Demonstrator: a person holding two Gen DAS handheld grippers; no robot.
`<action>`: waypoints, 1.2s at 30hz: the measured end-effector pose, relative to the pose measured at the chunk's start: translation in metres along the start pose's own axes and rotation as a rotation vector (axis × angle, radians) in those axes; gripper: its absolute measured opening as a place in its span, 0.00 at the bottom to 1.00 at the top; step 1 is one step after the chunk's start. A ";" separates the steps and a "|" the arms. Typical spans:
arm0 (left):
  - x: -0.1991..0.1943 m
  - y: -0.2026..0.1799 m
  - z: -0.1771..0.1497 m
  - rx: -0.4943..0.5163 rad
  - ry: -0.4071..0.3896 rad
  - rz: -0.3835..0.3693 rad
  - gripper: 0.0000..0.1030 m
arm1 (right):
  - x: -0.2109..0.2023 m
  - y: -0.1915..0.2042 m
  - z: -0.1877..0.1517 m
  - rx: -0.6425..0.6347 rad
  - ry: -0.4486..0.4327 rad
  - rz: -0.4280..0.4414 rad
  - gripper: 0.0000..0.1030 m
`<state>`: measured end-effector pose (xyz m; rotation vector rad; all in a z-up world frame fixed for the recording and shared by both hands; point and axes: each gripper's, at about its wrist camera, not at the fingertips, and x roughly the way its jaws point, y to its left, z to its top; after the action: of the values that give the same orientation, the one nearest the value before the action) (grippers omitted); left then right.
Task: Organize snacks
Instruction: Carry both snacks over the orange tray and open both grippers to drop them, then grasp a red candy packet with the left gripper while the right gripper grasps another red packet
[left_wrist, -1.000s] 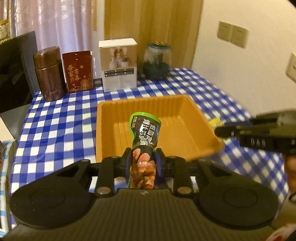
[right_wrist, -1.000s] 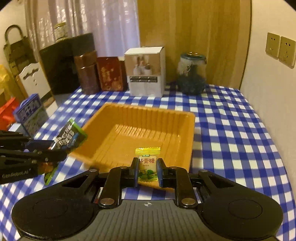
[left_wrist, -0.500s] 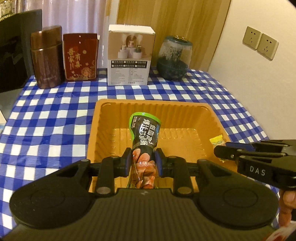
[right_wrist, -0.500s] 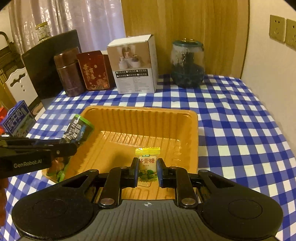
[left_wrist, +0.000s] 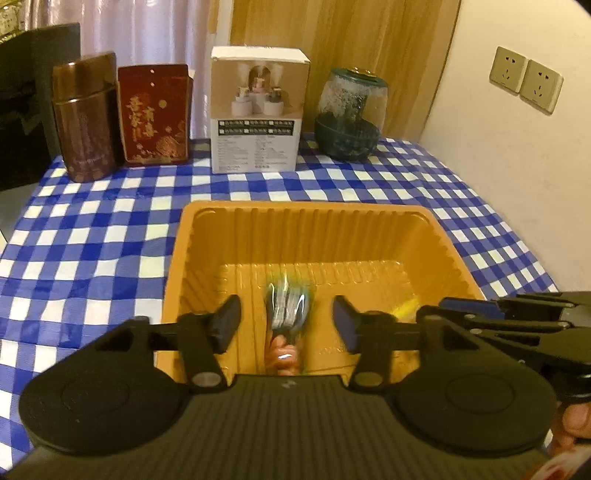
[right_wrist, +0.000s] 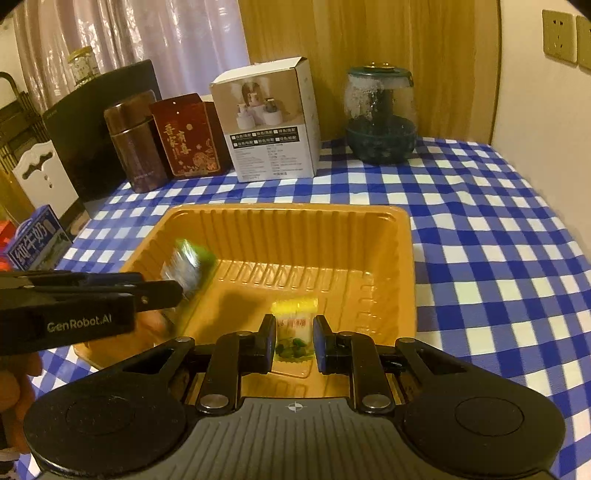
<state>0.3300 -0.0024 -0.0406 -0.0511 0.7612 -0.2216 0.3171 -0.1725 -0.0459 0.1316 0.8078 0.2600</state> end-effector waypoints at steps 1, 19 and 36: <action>-0.001 0.001 0.000 -0.003 -0.003 0.002 0.52 | -0.001 -0.001 -0.001 0.007 -0.006 0.001 0.27; -0.107 -0.005 -0.040 -0.034 -0.082 0.010 0.81 | -0.118 -0.001 -0.022 0.058 -0.124 -0.057 0.56; -0.194 -0.006 -0.144 0.000 -0.024 0.092 0.86 | -0.210 0.003 -0.120 0.117 -0.064 -0.105 0.57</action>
<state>0.0937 0.0392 -0.0131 -0.0189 0.7379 -0.1327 0.0901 -0.2262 0.0181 0.2059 0.7639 0.1083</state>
